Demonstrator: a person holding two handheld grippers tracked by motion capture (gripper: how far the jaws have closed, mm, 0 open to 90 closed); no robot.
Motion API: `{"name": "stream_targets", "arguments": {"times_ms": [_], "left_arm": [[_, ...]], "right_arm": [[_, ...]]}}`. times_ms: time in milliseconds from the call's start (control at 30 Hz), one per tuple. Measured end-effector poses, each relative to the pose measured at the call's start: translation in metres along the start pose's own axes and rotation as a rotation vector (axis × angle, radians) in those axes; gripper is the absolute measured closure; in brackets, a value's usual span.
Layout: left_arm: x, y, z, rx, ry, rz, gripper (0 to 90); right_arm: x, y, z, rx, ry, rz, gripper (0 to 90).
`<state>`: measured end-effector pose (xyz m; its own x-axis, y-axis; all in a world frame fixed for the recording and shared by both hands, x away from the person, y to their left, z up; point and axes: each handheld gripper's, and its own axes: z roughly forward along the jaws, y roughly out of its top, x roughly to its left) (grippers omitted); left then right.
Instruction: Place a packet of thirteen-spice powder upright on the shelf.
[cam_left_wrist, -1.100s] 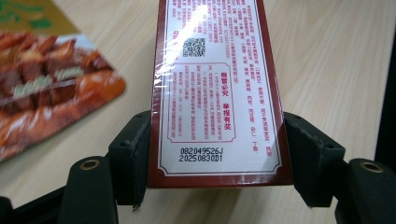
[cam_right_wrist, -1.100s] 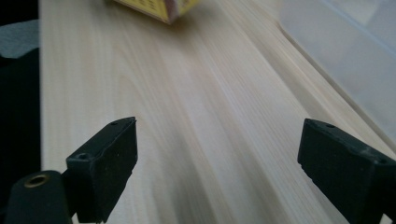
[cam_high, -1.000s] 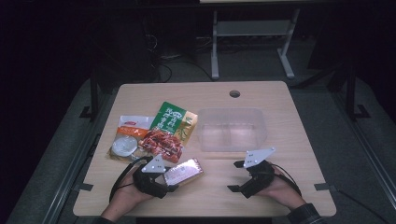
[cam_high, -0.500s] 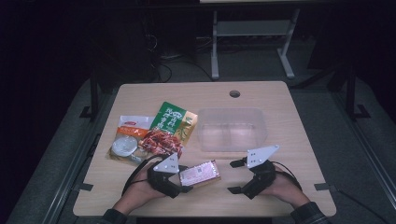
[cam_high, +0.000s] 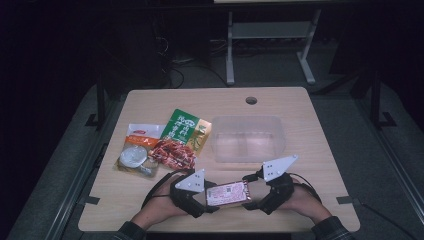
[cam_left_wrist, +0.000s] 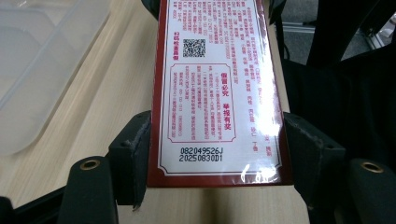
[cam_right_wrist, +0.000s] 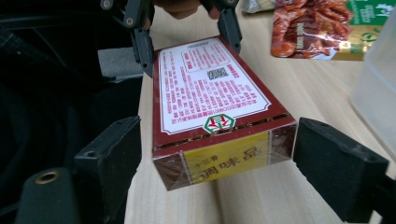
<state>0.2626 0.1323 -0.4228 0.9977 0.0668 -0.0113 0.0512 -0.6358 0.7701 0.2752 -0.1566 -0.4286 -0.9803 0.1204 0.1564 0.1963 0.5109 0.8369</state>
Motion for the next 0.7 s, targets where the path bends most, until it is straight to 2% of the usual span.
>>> {"name": "stream_targets", "arguments": {"times_ms": [133,367,600,700], "left_arm": [[0.0,0.001,0.0,-0.013,-0.003,-0.001,31.6],[0.003,-0.001,0.002,-0.011,-0.026,-0.024,31.5],[0.006,-0.002,0.005,-0.01,-0.028,-0.042,31.6],[0.006,0.0,0.007,-0.009,-0.036,-0.047,31.6]], "right_arm": [[0.0,-0.001,-0.001,-0.003,0.001,-0.009,25.7],[0.002,0.002,-0.003,-0.023,-0.002,-0.016,26.9],[0.003,0.014,-0.006,-0.062,-0.007,-0.029,27.5],[0.005,0.021,-0.011,-0.095,-0.006,-0.032,28.3]]}}
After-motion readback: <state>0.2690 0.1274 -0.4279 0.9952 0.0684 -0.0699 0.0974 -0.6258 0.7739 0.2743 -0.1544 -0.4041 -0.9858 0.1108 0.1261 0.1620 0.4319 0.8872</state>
